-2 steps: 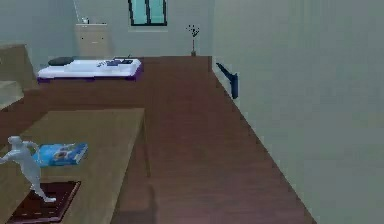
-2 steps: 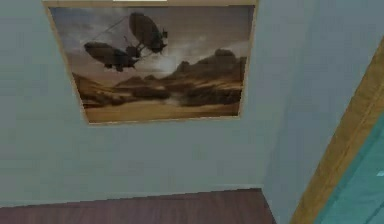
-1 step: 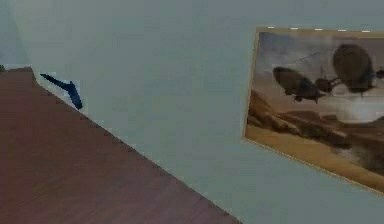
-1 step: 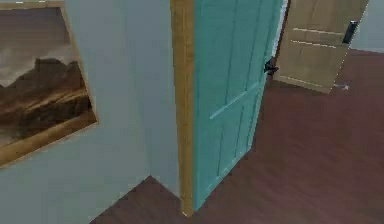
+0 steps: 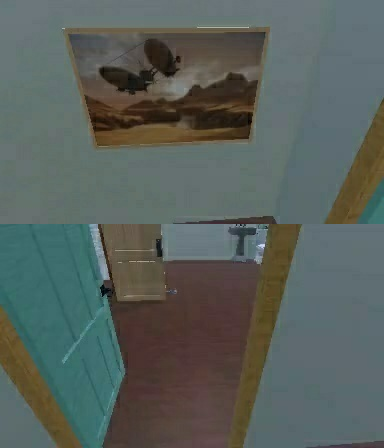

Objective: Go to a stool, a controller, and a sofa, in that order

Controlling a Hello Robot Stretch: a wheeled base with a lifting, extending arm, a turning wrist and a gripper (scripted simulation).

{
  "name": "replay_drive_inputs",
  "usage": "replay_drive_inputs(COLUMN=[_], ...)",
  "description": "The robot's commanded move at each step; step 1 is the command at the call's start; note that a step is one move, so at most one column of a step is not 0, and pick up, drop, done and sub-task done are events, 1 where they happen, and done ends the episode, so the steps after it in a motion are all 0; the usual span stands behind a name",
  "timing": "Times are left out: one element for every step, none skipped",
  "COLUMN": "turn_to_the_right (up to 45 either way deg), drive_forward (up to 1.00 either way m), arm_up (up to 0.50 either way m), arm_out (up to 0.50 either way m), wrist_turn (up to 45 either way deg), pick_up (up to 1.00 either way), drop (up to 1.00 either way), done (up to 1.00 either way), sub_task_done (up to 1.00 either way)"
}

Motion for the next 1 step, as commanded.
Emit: replay_drive_inputs(turn_to_the_right=[39.0], drive_forward=[0.00], arm_up=[0.00], arm_out=[0.00], wrist_turn=[0.0], pick_up=[0.00], drop=[0.00], done=[0.00], sub_task_done=[0.00])
